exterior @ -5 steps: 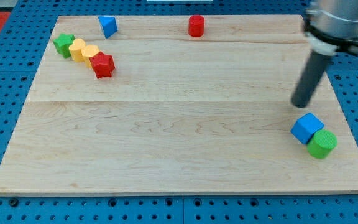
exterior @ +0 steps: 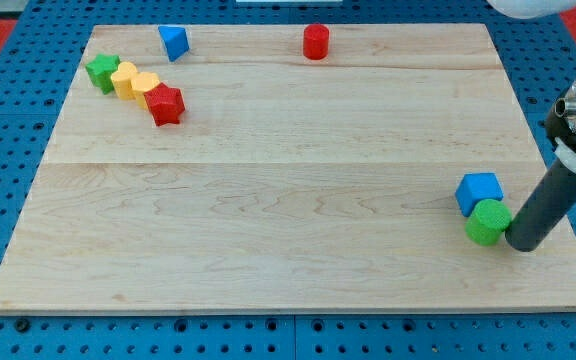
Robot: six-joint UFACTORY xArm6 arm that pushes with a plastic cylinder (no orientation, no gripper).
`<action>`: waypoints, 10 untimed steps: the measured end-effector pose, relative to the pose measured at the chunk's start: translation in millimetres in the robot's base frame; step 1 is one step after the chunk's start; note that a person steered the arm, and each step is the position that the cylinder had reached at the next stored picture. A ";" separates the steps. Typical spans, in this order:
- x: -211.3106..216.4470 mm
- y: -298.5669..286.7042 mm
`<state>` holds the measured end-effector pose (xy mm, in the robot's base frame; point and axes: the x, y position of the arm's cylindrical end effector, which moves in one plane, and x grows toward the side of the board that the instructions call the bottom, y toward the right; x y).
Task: Push the green star into the yellow blocks
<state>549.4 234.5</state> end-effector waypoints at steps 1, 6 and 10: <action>-15.5 52.5; -135.6 -63.7; -118.6 -230.7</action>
<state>430.9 3.8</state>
